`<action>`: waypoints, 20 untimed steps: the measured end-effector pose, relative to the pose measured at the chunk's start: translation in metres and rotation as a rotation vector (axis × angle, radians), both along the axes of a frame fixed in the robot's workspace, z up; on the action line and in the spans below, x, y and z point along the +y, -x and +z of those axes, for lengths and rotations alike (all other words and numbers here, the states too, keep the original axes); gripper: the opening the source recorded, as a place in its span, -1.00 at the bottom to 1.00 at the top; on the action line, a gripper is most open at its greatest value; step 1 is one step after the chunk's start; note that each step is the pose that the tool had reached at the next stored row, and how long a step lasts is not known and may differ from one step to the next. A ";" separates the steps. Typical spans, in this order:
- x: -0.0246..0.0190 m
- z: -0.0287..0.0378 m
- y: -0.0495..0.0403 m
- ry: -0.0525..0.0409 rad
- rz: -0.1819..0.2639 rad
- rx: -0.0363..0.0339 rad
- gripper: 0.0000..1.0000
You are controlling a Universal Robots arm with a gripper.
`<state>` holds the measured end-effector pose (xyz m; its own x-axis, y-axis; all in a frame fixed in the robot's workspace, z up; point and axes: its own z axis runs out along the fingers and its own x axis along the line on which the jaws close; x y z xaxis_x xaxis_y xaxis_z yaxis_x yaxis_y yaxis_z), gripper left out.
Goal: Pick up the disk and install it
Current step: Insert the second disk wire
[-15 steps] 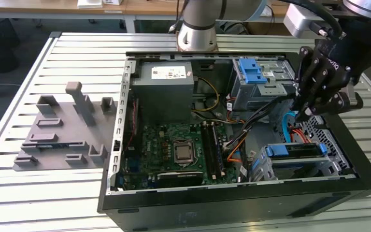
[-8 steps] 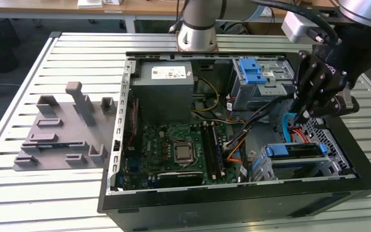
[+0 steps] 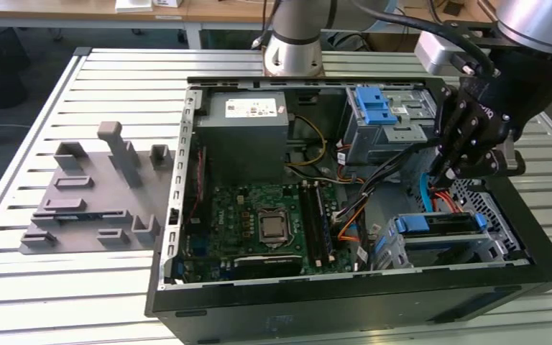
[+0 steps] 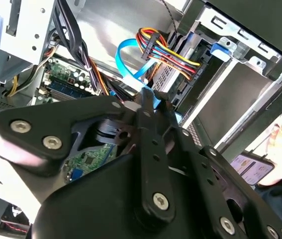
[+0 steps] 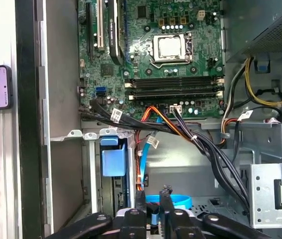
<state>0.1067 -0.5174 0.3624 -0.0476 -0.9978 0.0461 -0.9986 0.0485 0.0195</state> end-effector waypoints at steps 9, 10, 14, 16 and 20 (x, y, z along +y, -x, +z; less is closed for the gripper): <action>0.0000 -0.0003 0.0000 0.0088 0.000 0.0000 -0.58; 0.0000 -0.0003 0.0000 0.0127 0.000 0.0000 -0.58; 0.0000 -0.0005 0.0000 0.0316 0.000 0.0000 -0.58; 0.0000 -0.0008 0.0000 0.0408 0.000 0.0000 -0.58; 0.0000 -0.0020 0.0000 0.0573 0.000 0.0000 -0.44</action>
